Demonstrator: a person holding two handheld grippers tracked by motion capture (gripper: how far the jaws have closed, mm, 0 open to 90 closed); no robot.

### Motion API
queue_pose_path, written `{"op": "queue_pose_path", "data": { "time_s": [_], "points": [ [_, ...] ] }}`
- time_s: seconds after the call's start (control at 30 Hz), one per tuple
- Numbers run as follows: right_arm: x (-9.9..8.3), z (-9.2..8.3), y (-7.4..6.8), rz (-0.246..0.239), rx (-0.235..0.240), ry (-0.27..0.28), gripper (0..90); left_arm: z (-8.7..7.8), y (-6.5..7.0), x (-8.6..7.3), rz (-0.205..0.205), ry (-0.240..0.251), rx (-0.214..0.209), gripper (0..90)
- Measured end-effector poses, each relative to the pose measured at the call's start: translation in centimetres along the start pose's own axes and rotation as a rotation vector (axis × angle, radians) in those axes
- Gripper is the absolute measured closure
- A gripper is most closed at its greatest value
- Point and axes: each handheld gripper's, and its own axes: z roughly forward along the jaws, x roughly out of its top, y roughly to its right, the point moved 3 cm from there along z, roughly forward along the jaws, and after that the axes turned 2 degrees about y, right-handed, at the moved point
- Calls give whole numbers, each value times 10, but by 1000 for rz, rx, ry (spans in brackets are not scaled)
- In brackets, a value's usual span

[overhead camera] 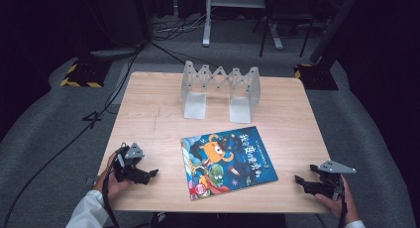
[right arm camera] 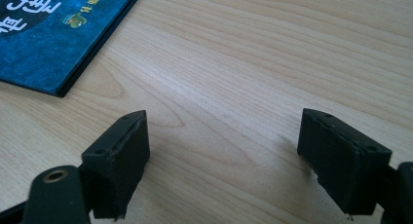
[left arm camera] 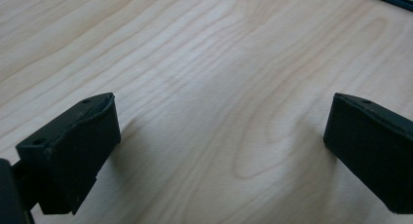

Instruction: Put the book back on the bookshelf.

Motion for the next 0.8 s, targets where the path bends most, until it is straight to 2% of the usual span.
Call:
{"op": "queue_pose_path", "data": {
  "time_s": [0.1,0.27,0.3,0.37,0.63,0.8],
  "points": [
    [0,0,-1,-11,10,0,196,1,4,1,3,-2,-7,1],
    [0,0,-4,-33,37,0,200,4,17,4,53,-1,-50,2],
    [0,-1,-4,-36,39,0,205,4,17,4,53,-1,-50,2],
    [0,-1,-5,-45,48,1,217,7,27,7,74,-3,-67,2],
    [3,-1,-12,-79,87,-10,312,15,45,15,93,-1,-92,2],
    [9,5,-27,-114,126,-14,343,21,53,20,128,-3,-121,2]
  ]
}}
